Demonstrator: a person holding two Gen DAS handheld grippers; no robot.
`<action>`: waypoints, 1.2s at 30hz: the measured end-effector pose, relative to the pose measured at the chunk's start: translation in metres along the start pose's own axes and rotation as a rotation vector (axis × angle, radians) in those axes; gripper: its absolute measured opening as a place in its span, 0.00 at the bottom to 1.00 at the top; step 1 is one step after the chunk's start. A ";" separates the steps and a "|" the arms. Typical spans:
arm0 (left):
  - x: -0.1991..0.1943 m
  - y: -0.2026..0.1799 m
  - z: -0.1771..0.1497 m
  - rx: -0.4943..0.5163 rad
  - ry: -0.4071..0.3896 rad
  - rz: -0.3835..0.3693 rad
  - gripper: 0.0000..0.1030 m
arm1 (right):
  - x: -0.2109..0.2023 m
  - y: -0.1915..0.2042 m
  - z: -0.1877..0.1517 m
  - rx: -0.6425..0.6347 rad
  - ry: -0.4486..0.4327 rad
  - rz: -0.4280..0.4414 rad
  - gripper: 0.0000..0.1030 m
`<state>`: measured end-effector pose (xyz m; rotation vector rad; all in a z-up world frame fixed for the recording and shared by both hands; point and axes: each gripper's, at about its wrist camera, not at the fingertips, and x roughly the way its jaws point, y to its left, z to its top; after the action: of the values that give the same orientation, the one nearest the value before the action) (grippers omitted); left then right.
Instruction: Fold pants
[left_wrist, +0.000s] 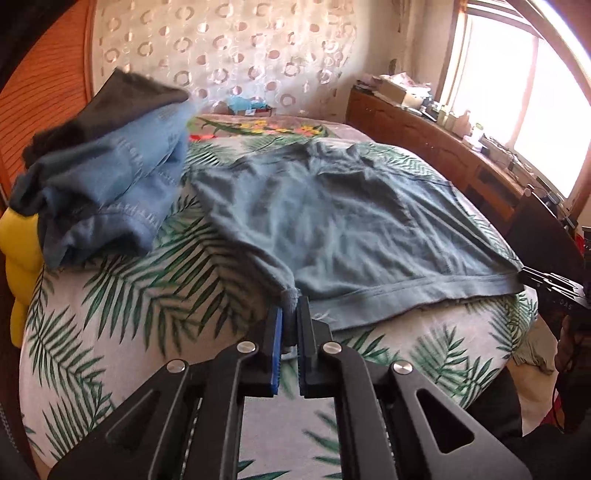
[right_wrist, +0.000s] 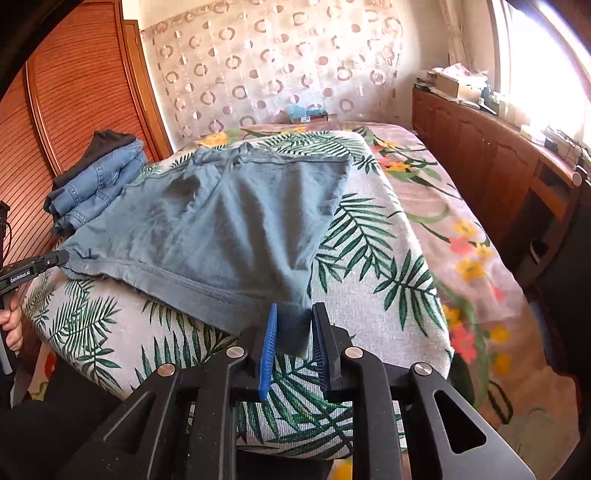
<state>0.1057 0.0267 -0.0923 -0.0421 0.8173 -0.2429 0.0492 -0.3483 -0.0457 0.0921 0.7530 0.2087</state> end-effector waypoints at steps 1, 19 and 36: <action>0.000 -0.004 0.003 0.008 -0.003 -0.005 0.07 | -0.001 -0.001 0.000 0.003 -0.002 0.000 0.21; 0.010 -0.115 0.050 0.227 -0.027 -0.140 0.07 | -0.001 -0.004 -0.005 0.025 -0.011 0.006 0.24; 0.023 -0.164 0.063 0.304 0.004 -0.203 0.08 | -0.004 -0.007 -0.009 0.046 -0.018 -0.001 0.24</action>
<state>0.1339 -0.1410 -0.0440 0.1618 0.7728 -0.5564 0.0415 -0.3561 -0.0506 0.1375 0.7397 0.1893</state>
